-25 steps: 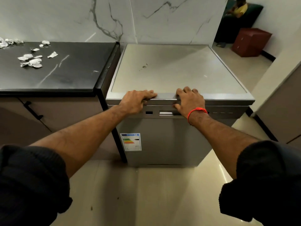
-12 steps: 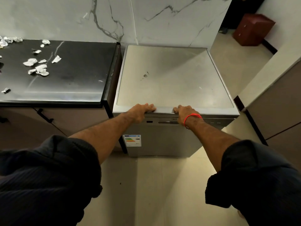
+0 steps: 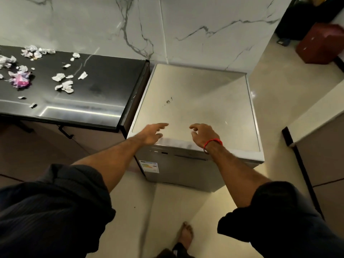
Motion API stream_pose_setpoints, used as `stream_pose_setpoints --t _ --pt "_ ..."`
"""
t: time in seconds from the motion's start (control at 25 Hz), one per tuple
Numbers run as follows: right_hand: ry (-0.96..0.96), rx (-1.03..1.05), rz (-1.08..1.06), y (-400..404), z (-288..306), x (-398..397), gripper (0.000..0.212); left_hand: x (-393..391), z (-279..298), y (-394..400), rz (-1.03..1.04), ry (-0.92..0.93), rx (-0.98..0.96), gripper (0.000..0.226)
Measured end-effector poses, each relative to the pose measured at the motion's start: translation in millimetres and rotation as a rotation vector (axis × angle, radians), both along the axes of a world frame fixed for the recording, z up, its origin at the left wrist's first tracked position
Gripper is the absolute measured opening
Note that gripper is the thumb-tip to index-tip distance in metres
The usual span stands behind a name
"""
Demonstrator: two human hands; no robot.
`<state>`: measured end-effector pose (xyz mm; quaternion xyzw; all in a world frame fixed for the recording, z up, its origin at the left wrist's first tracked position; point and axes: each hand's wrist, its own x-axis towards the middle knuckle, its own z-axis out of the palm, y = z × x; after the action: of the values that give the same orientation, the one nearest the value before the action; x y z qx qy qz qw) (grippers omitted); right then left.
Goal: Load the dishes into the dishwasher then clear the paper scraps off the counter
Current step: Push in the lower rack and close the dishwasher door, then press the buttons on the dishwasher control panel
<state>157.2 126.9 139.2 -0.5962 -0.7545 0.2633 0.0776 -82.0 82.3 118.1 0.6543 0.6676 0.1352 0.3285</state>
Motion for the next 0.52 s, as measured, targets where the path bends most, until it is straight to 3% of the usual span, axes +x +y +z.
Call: stream_pose_setpoints --t 0.12,0.52 --pt "0.212 0.03 0.029 20.6 7.8 -11.6 0.028 -3.5 12.1 13.4 0.146 0.014 0.148 0.048" --pt "0.46 0.144 0.134 107.3 68.1 -68.3 0.025 -53.5 99.9 107.9 0.276 0.252 0.443 0.037"
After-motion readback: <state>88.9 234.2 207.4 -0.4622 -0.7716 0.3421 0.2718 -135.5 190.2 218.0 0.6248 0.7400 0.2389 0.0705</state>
